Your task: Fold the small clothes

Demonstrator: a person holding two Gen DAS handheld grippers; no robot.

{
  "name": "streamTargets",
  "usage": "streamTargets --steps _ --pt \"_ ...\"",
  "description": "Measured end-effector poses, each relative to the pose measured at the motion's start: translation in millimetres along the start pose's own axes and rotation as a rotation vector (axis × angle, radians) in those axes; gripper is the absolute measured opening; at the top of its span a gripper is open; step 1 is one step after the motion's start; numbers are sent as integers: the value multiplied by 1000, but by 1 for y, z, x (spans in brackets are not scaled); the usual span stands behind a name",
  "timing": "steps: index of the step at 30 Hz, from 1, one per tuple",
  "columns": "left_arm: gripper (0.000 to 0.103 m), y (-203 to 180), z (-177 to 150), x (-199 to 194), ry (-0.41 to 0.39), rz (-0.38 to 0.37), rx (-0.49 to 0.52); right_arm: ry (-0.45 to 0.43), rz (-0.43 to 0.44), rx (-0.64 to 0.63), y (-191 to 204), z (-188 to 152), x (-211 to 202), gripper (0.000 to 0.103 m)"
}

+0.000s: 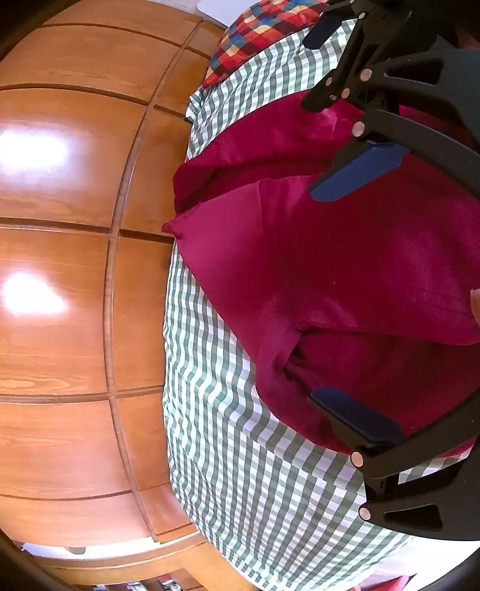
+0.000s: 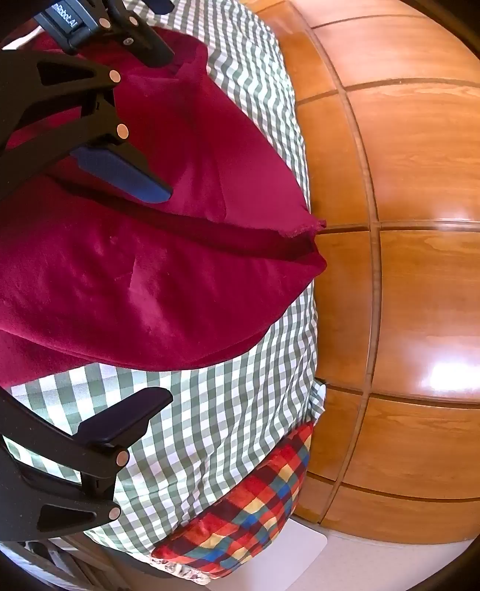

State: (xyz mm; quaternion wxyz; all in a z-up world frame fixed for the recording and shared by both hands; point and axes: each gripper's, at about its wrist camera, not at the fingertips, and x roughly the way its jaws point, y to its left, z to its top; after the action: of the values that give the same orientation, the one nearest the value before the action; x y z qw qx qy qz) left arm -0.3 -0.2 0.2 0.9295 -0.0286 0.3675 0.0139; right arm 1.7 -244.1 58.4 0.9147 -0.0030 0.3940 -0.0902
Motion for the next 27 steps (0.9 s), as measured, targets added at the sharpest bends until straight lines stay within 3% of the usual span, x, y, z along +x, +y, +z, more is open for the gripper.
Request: streamTargets --steps 27 --pt "101 5 3 2 -3 48 3 34 -2 -7 -3 -6 7 99"
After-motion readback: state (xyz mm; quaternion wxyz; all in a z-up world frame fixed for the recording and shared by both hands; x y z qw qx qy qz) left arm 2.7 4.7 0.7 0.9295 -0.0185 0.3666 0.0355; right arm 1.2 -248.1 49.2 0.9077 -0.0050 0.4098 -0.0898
